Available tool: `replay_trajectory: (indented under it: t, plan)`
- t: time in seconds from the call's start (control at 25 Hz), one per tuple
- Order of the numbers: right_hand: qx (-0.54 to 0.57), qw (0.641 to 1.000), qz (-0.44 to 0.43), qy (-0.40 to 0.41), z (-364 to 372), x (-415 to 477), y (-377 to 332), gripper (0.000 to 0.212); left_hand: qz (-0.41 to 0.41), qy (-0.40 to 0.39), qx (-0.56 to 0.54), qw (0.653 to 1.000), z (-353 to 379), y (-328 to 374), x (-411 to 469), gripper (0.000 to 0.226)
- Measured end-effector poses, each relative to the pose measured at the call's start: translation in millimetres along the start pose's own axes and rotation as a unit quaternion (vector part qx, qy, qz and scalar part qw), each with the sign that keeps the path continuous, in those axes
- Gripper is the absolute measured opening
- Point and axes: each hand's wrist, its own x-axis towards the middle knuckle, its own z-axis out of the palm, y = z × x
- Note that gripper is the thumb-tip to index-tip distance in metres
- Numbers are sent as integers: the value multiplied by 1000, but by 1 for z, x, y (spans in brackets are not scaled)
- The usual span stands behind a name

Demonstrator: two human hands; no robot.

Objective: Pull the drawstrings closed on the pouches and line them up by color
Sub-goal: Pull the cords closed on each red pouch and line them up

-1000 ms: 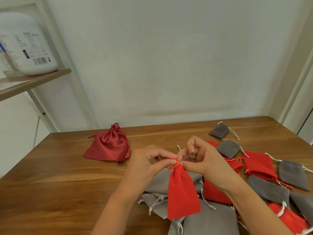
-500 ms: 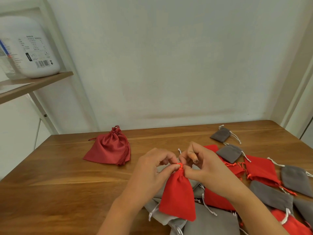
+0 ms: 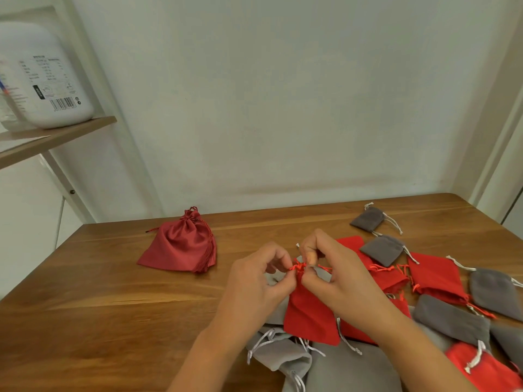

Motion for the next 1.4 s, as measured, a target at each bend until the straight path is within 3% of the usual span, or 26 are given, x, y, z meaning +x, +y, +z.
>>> replay_trajectory:
  t: [0.24,0.36,0.52,0.76,0.92,1.12,1.2,1.28,1.4]
  plan:
    - [99,994,30,46,-2,-1,-4,32,-19,82,-31,996,1,1,1,21]
    - [7,995,25,93,0,-1,-4,34,-27,79,-24,996,2,2,1,18]
    - [-95,989,11,116,-5,1,-3,45,-19,-7,-52,998,5,9,0,11]
    - [-32,989,30,144,-3,2,-7,43,-20,-34,-118,992,4,7,3,4]
    - [26,987,52,152,-3,7,-6,34,-92,-17,-153,984,7,5,4,15]
    - [245,949,166,105,-7,14,-1,29,-167,16,-162,972,-1,0,15,20]
    - [175,957,217,75,-13,17,11,38,-214,65,-174,959,-12,-10,25,23]
    - [-23,968,247,33,-21,19,32,39,-243,100,-99,960,-26,-31,46,19]
    - [-226,942,248,-26,-24,19,68,40,-296,115,-8,948,-43,-75,82,21]
